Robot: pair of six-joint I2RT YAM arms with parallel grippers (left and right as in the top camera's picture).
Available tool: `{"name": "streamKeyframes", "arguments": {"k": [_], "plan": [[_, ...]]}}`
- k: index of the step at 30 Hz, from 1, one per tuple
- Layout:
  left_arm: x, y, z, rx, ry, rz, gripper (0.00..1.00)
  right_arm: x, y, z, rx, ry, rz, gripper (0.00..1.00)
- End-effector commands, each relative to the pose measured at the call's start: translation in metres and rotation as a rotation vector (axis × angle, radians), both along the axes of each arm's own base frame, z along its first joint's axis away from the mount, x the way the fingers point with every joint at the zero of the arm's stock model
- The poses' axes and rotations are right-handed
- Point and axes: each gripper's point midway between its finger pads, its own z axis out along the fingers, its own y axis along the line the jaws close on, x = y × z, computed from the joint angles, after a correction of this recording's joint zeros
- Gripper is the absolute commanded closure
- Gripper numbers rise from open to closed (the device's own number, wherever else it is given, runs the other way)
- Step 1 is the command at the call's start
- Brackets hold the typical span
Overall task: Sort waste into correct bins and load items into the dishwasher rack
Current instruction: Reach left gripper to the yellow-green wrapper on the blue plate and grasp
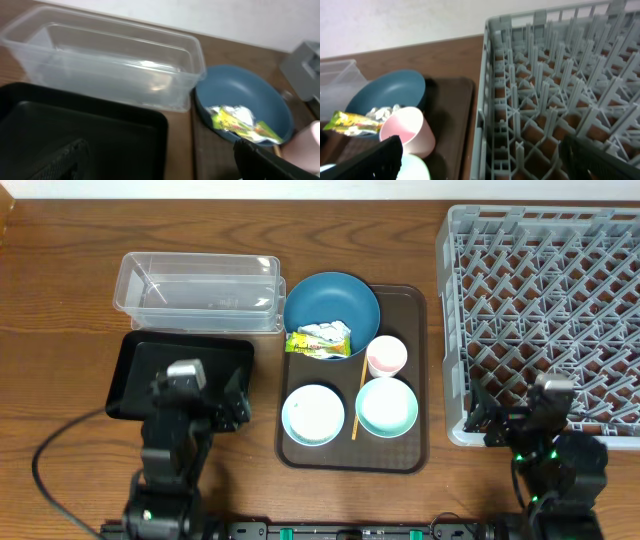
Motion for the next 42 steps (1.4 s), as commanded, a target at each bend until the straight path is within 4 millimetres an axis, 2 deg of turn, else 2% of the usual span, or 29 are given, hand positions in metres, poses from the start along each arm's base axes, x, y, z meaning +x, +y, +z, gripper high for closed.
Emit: {"name": "streamKeyframes", "arguments": {"k": [1, 7, 11, 14, 17, 21, 24, 27, 32, 38, 42], "plan": [[0.008, -0.017, 0.013, -0.052, 0.08, -0.082, 0.05, 0.005, -0.001, 0.013, 0.015, 0.06, -0.007, 0.01], [0.019, -0.018, 0.011, -0.039, 0.297, -0.075, 0.05, -0.001, 0.0, 0.007, 0.023, 0.266, -0.006, 0.01], [0.015, -0.018, 0.013, -0.031, 0.431, -0.07, 0.05, -0.011, -0.001, -0.003, 0.01, 0.41, -0.003, 0.01], [0.011, -0.018, 0.015, -0.028, 0.479, -0.068, 0.05, -0.009, -0.001, -0.002, 0.01, 0.438, 0.004, 0.01], [0.01, -0.017, 0.015, -0.028, 0.48, -0.068, 0.05, -0.006, 0.0, 0.003, 0.01, 0.416, 0.006, 0.01], [0.02, -0.019, 0.023, -0.034, 0.433, -0.074, 0.05, -0.006, -0.001, 0.004, 0.003, 0.41, 0.002, 0.01], [0.033, -0.031, 0.032, -0.063, 0.374, -0.123, 0.05, -0.005, -0.002, 0.004, 0.0, 0.409, -0.003, 0.01], [0.046, -0.042, 0.033, -0.059, 0.345, -0.155, 0.06, -0.005, -0.002, 0.005, 0.0, 0.406, -0.003, 0.01], [0.064, -0.071, 0.014, -0.043, 0.37, -0.229, 0.07, -0.004, -0.002, 0.005, 0.0, 0.403, -0.003, 0.01], [0.078, -0.098, -0.026, -0.01, 0.451, -0.288, 0.08, -0.004, -0.002, 0.005, 0.0, 0.404, -0.003, 0.01], [0.086, -0.11, -0.053, 0.004, 0.502, -0.308, 0.13, -0.004, -0.002, 0.005, 0.0, 0.404, -0.003, 0.01]]}}
